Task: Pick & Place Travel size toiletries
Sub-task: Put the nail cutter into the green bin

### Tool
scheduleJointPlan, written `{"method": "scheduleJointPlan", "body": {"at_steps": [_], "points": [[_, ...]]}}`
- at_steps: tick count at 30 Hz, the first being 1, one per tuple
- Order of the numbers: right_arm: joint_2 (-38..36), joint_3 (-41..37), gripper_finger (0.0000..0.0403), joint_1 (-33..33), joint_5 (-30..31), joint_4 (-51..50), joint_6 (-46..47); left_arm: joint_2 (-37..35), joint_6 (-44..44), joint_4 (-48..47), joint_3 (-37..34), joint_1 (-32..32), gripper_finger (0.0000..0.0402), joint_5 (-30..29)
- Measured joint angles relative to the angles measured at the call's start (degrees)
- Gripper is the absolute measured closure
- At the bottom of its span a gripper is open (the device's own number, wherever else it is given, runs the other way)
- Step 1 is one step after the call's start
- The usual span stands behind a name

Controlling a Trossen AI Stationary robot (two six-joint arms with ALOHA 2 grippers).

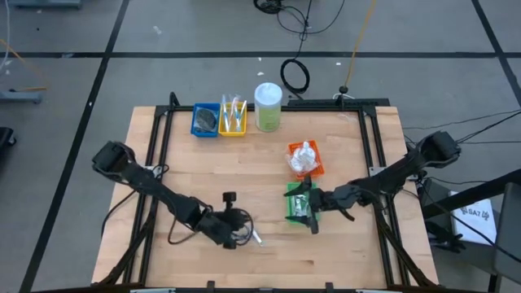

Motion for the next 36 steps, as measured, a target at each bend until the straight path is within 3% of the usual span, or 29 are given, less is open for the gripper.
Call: {"method": "scheduleJointPlan", "body": {"at_steps": [3, 8, 13, 19, 23, 29, 36], "points": [[3.9, 0.0, 0.0064, 0.0, 0.0, 7.7, -4.5, -1.8, 7.2, 6.8, -0.1, 1.0, 0.0388, -3.5], [8.8, 0.0, 0.0064, -0.4, -0.1, 16.5, -5.9, -2.6, 16.9, 18.1, 0.0, 3.2, 0.0395, -3.2], [11.4, 0.1, 0.0064, -1.8, -0.2, 19.2, -2.7, -2.6, 18.9, 22.0, 0.0, 6.0, 0.0386, -2.1], [13.8, 1.9, 0.0064, -2.9, -0.6, 19.4, -2.2, -2.6, 19.9, 22.7, 0.0, 7.9, 0.0395, 3.1], [15.6, 4.1, 0.0070, -3.8, -3.3, 19.4, -2.9, -2.7, 20.2, 22.7, 0.0, 8.1, 0.0385, 3.5], [17.0, 5.6, 0.0104, -4.6, -4.6, 19.4, -2.9, -2.7, 20.2, 22.2, 0.0, 8.1, 0.0396, 3.6], [17.0, 5.7, 0.0179, -4.8, -4.6, 18.4, -2.0, -2.7, 20.1, 21.9, 0.0, 8.1, 0.0385, 3.6]]}}
